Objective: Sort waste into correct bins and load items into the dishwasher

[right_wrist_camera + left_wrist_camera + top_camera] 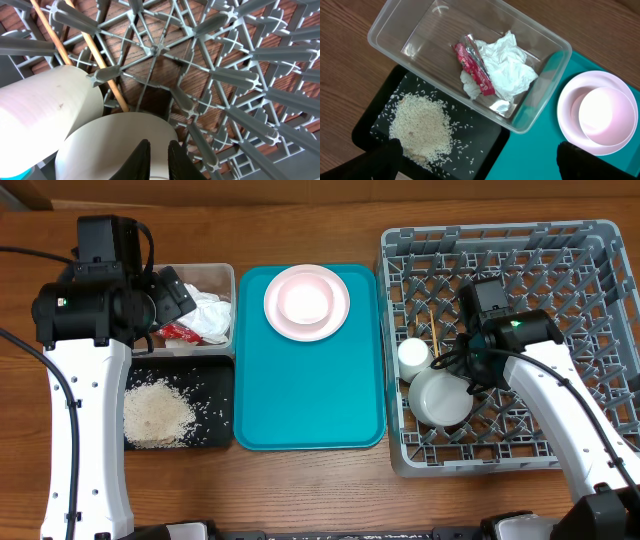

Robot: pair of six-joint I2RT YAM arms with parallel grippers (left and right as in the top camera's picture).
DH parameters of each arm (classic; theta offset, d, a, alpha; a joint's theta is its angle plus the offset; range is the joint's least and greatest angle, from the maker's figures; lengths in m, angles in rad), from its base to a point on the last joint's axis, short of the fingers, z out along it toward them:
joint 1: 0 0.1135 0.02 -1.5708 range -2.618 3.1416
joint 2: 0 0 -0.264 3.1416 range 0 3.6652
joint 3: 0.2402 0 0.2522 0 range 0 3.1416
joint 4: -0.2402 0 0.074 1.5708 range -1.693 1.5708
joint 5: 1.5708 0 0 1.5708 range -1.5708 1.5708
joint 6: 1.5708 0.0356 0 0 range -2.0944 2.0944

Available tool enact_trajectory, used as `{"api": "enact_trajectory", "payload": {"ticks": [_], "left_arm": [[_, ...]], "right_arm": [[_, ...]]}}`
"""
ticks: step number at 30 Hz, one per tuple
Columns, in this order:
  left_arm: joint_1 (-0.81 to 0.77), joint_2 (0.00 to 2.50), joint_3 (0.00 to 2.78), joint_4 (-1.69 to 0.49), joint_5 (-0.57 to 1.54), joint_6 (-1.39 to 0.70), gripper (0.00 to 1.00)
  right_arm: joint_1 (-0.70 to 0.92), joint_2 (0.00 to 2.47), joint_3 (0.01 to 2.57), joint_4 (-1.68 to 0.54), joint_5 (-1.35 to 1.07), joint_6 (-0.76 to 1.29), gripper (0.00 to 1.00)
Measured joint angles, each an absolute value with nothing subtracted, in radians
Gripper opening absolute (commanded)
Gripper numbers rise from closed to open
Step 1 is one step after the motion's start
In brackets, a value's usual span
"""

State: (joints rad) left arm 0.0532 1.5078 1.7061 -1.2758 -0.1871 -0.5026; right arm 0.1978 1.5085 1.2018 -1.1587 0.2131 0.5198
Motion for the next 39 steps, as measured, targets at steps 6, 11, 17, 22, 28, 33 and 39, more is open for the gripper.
{"api": "enact_trajectory", "payload": {"ticks": [6, 11, 17, 22, 28, 33, 39], "left_arm": [[0.053, 1.508, 1.706, -1.276, -0.187, -0.503, 1.0], [0.053, 1.508, 1.706, -1.275, -0.187, -0.503, 1.0], [0.053, 1.508, 1.706, -1.276, -0.187, -0.503, 1.0], [0.053, 1.508, 1.706, -1.276, -0.187, -0.503, 1.0], [0.053, 1.508, 1.706, -1.276, -0.187, -0.503, 1.0], [0.053, 1.508, 1.706, -1.276, -0.187, -0.503, 1.0], [0.053, 1.508, 1.706, -1.276, -0.187, -0.503, 1.0]], "right_arm": [[0.198, 1.509, 1.202, -1.156, 0.213, 0.519, 0.15], [0.198, 1.52, 1.202, -1.155, 0.213, 0.519, 0.15], [0.198, 1.553, 1.202, -1.165, 0.213, 0.519, 0.15], [0.198, 1.555, 1.202, -1.177, 0.205, 0.519, 0.15], [0.197, 1.555, 1.202, -1.19, 0.147, 0.485, 0.16], [0.196, 1.555, 1.201, -1.225, 0.104, 0.47, 0.16], [0.196, 1.555, 1.202, -1.222, 0.101, 0.453, 0.16]]}}
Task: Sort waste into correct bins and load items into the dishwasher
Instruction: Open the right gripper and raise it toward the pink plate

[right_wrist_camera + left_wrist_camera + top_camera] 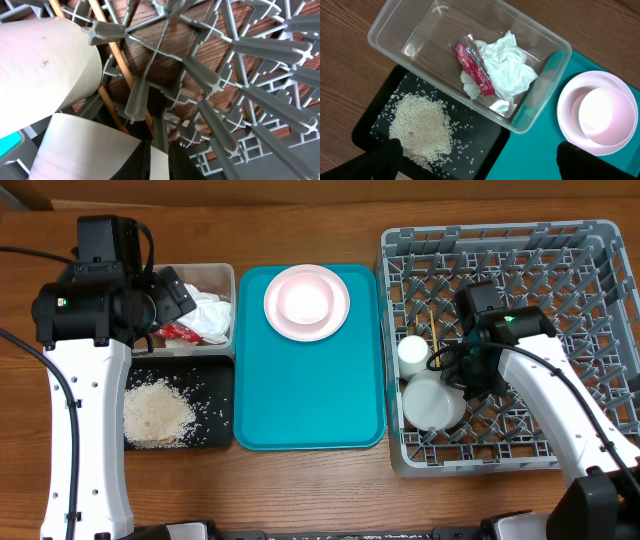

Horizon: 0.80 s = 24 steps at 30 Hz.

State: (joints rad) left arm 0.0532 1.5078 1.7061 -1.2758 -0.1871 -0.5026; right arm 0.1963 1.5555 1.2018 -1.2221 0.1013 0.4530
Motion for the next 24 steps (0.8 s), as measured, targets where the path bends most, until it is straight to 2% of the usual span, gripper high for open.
{"api": "enact_trajectory", "payload": {"ticks": [5, 7, 17, 24], "left_arm": [[0.053, 1.508, 1.706, -1.276, -0.187, -0.503, 1.0], [0.053, 1.508, 1.706, -1.275, -0.187, -0.503, 1.0], [0.053, 1.508, 1.706, -1.276, -0.187, -0.503, 1.0], [0.053, 1.508, 1.706, -1.276, -0.187, -0.503, 1.0]], "right_arm": [[0.196, 1.565, 1.288, -1.259, 0.091, 0.423, 0.17], [0.196, 1.567, 1.374, -1.259, 0.058, 0.397, 0.24], [0.213, 1.566, 1.649, -1.243, -0.282, 0.208, 0.27], [0.363, 1.6, 1.819, -1.249, -0.311, 0.148, 0.31]]}}
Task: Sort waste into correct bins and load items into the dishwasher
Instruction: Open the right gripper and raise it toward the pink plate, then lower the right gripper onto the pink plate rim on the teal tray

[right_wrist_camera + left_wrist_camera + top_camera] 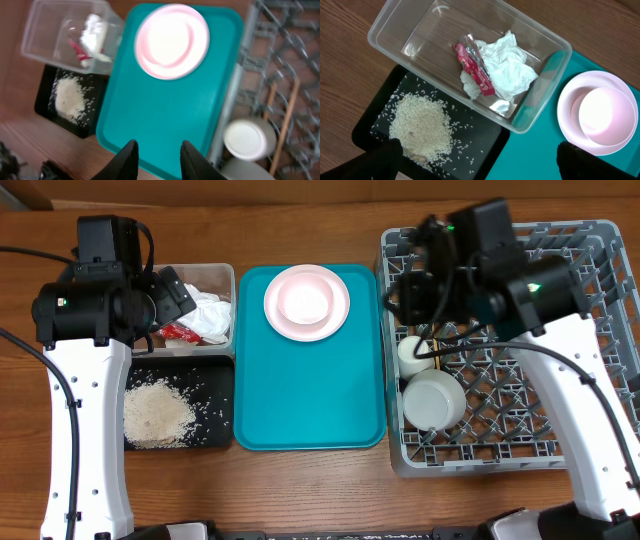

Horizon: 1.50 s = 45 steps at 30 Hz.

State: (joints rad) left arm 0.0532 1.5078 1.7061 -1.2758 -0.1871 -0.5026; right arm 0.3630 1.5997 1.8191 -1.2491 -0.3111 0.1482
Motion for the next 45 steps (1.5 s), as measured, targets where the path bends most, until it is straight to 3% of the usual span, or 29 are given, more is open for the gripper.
{"api": "enact_trajectory", "payload": {"ticks": [11, 17, 21, 26, 45], "left_arm": [[0.053, 1.508, 1.706, -1.276, -0.187, -0.503, 1.0], [0.053, 1.508, 1.706, -1.276, -0.187, -0.503, 1.0], [0.053, 1.508, 1.706, -1.275, -0.187, -0.503, 1.0], [0.053, 1.508, 1.706, -1.276, -0.187, -0.503, 1.0], [0.053, 1.508, 1.706, -1.275, -0.187, -0.503, 1.0]], "right_arm": [[0.562, 1.865, 1.999, -1.144, -0.144, 0.081, 0.36], [0.624, 2.039, 1.999, -1.138, -0.116, 0.048, 0.2], [0.652, 2.135, 1.999, -1.139, -0.152, 0.038, 0.2], [0.671, 2.222, 1.999, -1.114, -0.17, 0.031, 0.33], [0.675, 2.318, 1.986, -0.959, -0.168, 0.029, 0.41]]}}
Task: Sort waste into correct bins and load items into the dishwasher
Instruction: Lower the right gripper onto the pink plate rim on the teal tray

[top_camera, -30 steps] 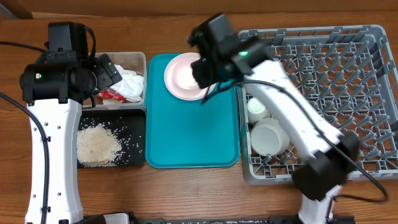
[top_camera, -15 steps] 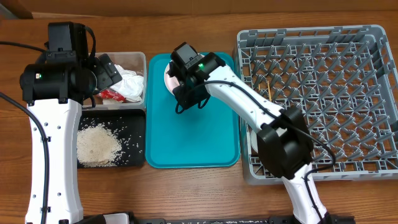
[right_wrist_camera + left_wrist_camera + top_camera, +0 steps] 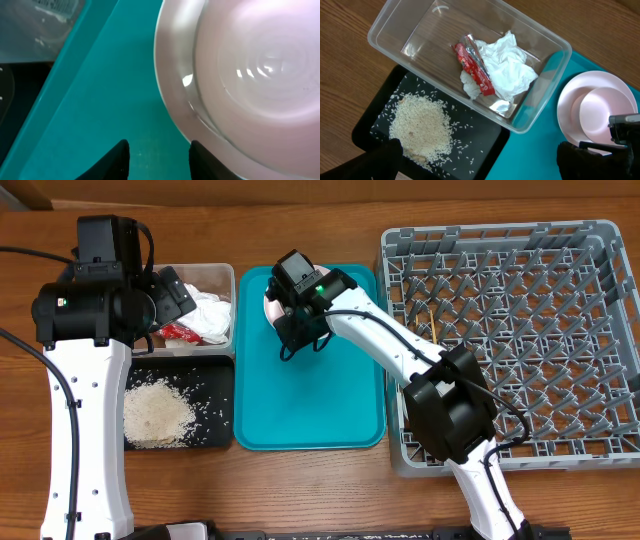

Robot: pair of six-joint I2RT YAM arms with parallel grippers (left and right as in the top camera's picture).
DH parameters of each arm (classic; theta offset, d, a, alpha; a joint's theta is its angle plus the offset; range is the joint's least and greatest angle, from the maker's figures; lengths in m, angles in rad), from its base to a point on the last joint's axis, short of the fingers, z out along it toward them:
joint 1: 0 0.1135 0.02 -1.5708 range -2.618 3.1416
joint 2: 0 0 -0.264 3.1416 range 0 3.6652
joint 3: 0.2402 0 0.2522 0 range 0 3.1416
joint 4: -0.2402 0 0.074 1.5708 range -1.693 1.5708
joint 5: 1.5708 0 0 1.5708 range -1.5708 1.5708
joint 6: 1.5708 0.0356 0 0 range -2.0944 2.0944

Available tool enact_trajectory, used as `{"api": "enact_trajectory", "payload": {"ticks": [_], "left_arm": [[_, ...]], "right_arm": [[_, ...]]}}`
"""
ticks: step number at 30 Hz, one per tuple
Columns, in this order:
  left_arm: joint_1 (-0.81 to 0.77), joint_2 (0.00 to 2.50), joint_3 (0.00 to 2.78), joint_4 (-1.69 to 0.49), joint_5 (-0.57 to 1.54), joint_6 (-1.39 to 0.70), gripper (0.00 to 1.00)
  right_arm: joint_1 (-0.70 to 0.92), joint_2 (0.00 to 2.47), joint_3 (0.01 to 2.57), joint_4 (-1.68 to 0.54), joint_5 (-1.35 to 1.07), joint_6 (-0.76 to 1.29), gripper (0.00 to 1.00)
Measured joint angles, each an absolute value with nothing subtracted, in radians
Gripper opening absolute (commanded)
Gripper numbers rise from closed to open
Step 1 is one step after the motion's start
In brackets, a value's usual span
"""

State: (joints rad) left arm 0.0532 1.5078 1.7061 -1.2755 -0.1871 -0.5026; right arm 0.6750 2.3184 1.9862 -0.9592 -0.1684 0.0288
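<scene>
A pink plate with a pink bowl in it lies at the back of the teal tray. My right gripper hangs open low over the tray at the plate's near-left rim, nothing between its fingers; overhead, the right gripper covers most of the plate. My left gripper is open and empty, high over the clear bin, which holds white tissue and a red wrapper. The left wrist view shows the plate too.
A black tray with a heap of rice sits in front of the clear bin. The grey dish rack stands on the right, with wooden chopsticks inside. My right arm covers its front-left part.
My right gripper was open high above the rack's back-left corner. It is now low over the tray at the pink plate's rim, still open. The left arm has not moved.
My right gripper was shut on the rim of a white bowl in the rack, next to a white cup, and stayed so a moment later. Then it was open and high, the bowl left in the rack. Now it hangs open by the pink plate.
</scene>
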Motion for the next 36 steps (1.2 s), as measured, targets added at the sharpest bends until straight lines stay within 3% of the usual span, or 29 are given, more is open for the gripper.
{"api": "enact_trajectory", "payload": {"ticks": [10, 31, 36], "left_arm": [[0.053, 1.508, 1.706, -1.275, -0.187, -0.503, 1.0], [0.053, 1.508, 1.706, -1.276, -0.187, -0.503, 1.0], [0.053, 1.508, 1.706, -1.276, -0.187, -0.503, 1.0]], "right_arm": [[0.676, 2.316, 1.88, -0.863, -0.17, 0.03, 0.41], [0.676, 2.314, 1.845, -0.916, -0.168, 0.029, 0.43], [0.678, 2.313, 1.845, -0.912, -0.168, 0.03, 0.39]]}}
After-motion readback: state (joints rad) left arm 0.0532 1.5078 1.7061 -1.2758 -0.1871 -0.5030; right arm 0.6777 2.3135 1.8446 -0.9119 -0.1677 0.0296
